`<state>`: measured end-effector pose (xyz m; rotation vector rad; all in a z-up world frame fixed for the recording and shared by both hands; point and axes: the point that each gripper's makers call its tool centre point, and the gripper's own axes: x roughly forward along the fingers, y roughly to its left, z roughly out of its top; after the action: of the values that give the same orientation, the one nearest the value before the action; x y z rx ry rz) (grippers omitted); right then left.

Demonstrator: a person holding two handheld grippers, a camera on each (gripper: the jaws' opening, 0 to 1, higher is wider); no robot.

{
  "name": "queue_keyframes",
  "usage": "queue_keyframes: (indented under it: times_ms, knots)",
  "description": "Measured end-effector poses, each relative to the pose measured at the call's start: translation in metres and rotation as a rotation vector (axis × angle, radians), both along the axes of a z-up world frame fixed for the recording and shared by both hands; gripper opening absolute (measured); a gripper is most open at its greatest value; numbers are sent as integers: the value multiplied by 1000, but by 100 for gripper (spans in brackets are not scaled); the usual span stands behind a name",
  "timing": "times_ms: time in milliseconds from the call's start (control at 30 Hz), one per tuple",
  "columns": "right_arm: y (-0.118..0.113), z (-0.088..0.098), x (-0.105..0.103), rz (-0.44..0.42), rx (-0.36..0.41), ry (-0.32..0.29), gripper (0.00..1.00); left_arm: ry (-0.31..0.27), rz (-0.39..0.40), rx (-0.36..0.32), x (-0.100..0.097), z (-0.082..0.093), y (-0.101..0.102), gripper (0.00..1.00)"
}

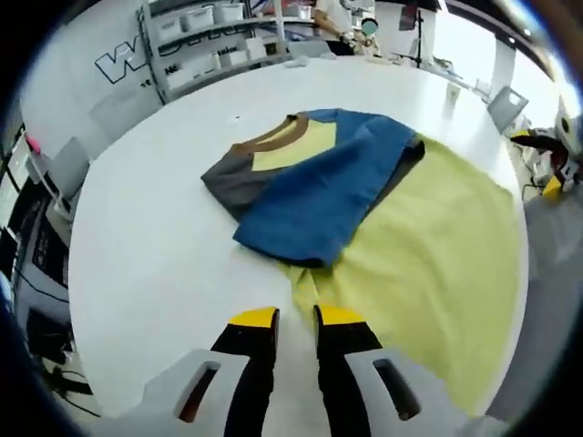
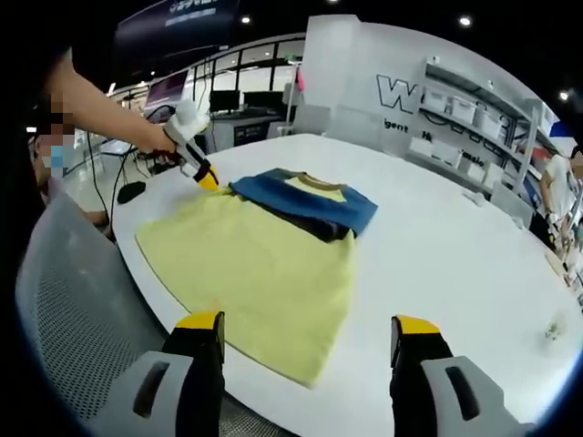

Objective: Fold the garment on the visible template until the final outline fits inside the template.

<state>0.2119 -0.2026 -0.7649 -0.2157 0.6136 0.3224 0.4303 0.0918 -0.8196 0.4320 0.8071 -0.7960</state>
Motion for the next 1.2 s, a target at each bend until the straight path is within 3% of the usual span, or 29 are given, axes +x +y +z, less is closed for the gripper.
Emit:
queue_keyframes:
  times_ms: [400,600,967,1200]
  knots:
    - [-4,-4,-1,-5,8,22,75,4,126,-92,-44,10,19,35]
    - [-14,-8,-1,-21,58,43,77,-15,101,-90,-75,15,21,40]
    - [-15,-25,-1,12,47,99,72,-8,85,-129,-111,21,23,47]
    - [-13,-33,-4,21,47,145,65,17,77,-103,-134,14,27,51]
